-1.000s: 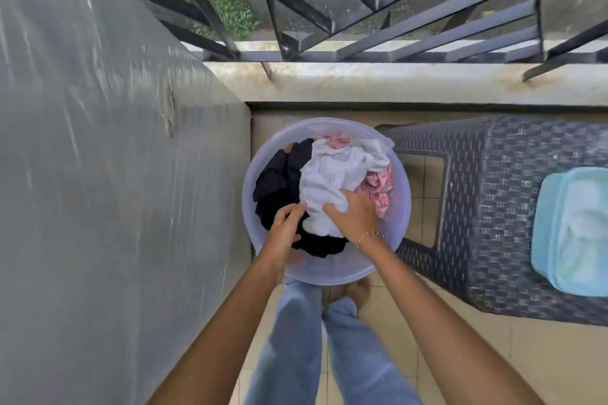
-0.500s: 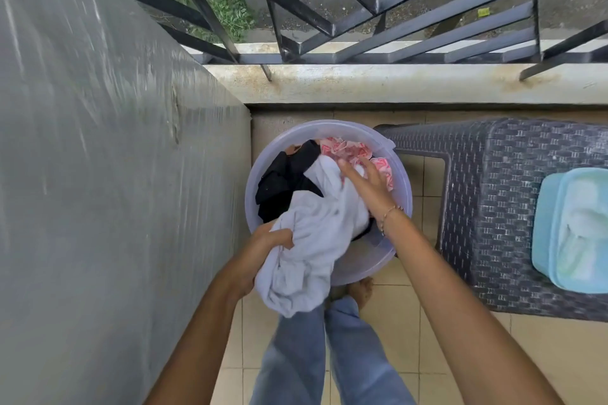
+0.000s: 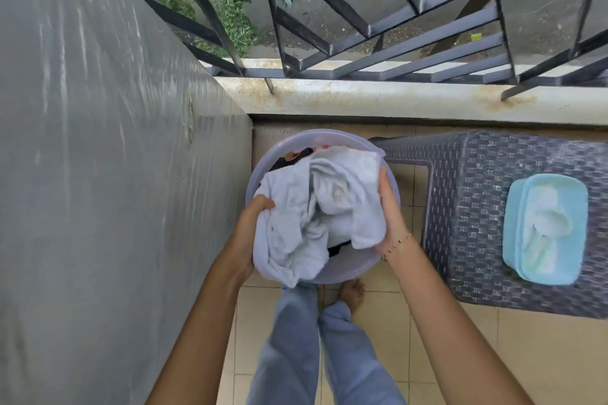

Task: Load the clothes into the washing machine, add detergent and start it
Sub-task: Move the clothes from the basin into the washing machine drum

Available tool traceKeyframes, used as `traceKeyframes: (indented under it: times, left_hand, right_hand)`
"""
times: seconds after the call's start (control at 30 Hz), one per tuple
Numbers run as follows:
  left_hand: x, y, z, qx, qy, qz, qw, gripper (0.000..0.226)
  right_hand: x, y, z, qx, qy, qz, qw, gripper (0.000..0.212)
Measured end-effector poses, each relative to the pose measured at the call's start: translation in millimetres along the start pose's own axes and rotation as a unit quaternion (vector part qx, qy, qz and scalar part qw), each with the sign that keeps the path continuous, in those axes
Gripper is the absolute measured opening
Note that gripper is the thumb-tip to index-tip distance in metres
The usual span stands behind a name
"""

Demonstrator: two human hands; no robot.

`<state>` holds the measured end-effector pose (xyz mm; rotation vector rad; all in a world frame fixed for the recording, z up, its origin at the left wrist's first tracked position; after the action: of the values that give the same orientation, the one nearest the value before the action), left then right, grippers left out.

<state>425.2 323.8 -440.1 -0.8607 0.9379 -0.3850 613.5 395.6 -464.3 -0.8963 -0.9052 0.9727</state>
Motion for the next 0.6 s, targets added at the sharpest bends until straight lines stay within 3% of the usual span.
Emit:
traceKeyframes:
  times: [0.1,0.2,0.33,0.5,0.6]
  left_hand:
    - [-18,-15,19,-0.001,0.032,0.015,0.999,0.035]
    - [-47,-46,49,-0.035,0.083,0.036,0.995,0.031]
    - [-92,-94,68,-0.139,0.108,0.192,0.965,0.048]
    - [-119,-155,96,-0.060,0.044,0.242,0.967,0.059]
    - [-145,-191,112,-0.024,-0.005,0.256,0.966,0.048]
  right_hand:
    - [-8,-23,12,0.083,0.060,0.010,0.995,0.041]
    - [-9,-60,30,0.103,-0.027,-0.016,0.994,0.031]
    - [4,-107,36,0.068,-0.026,-0.096,0.993,0.046]
    - [25,-167,45,0.045,-0.086,-0.162,0.982,0.042]
    - [39,-208,57,0.061,-0.104,-0.198,0.973,0.043]
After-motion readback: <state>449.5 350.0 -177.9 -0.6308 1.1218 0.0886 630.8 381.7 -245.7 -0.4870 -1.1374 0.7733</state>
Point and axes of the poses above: each hand's wrist, its own y-axis towards the middle knuckle, its own z-axis out of the palm, x = y × z, the point moved 5 cm from there along y, towards the middle knuckle, and after that the axes turned 7 degrees about z, right-handed, at the moved point
